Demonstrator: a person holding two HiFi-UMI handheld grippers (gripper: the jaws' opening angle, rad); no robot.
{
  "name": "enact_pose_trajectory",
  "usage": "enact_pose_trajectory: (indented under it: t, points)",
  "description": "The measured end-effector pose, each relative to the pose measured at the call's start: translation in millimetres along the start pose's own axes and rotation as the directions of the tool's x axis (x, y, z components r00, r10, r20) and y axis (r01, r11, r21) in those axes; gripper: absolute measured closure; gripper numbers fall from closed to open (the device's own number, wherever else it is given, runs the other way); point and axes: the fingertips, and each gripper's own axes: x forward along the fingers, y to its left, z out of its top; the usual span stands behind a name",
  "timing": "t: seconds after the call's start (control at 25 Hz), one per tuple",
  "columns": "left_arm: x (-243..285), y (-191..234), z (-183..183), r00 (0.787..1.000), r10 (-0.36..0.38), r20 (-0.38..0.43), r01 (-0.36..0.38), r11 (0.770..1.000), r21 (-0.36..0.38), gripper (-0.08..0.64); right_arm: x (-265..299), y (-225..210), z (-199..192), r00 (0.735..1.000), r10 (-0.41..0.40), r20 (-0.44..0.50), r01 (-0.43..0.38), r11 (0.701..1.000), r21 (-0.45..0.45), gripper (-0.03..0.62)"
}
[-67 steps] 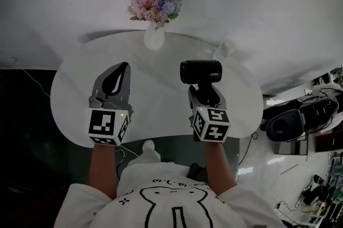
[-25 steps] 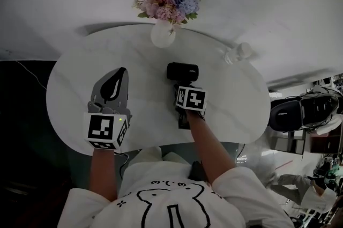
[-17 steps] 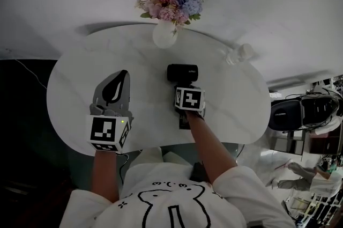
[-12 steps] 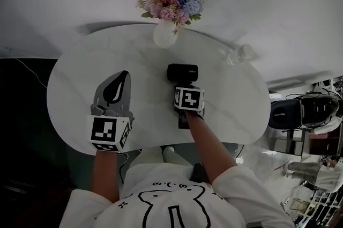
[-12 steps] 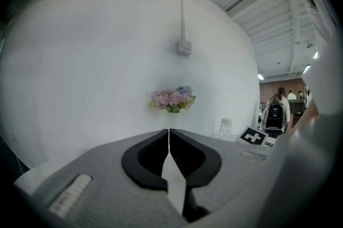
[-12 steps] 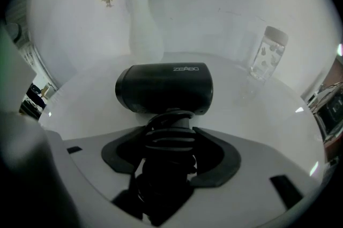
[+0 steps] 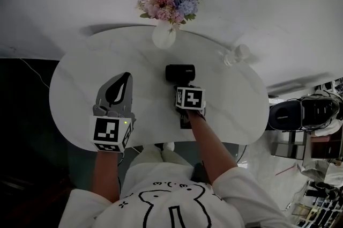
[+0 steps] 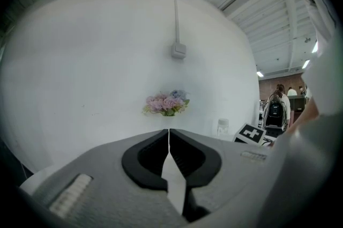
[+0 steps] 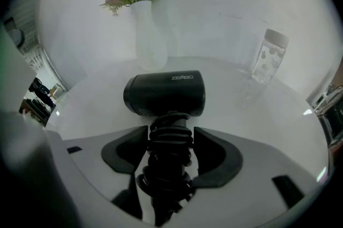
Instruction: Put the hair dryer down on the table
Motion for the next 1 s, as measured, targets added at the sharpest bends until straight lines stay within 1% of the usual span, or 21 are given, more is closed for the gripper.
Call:
enact_pose_trajectory:
  t: [0.2,0.48,0.68,1.0]
  points:
    - [-3.2,-21.3,18.0,1.000,0.002,0.025,-0.002,1.000,0.013,0.540,-24.0,-3.7,10.1,0.998,0.042,0.038,-0.043,0.999,0.007,0.342]
    - [-9.0,-49.2,44.2,0.997,0.011,0.074,-0.014,0.999,0.034,0.540,-60.8,-20.6,18.7,0.993,0.088,0.083,-0.089,0.996,0.010,0.342]
    - [-10.4,-60.6,59.7,0.995,0.016,0.103,-0.023,0.998,0.062,0.540,-81.1,-25.7,26.7,0.981,0.160,0.114,-0.165,0.985,0.041,0.345]
    - [-23.3,-70.3,80.6,0.989,0.031,0.143,-0.044,0.995,0.092,0.540,-123.9,-24.6,44.2,0.956,0.217,0.198,-0.224,0.974,0.015,0.350]
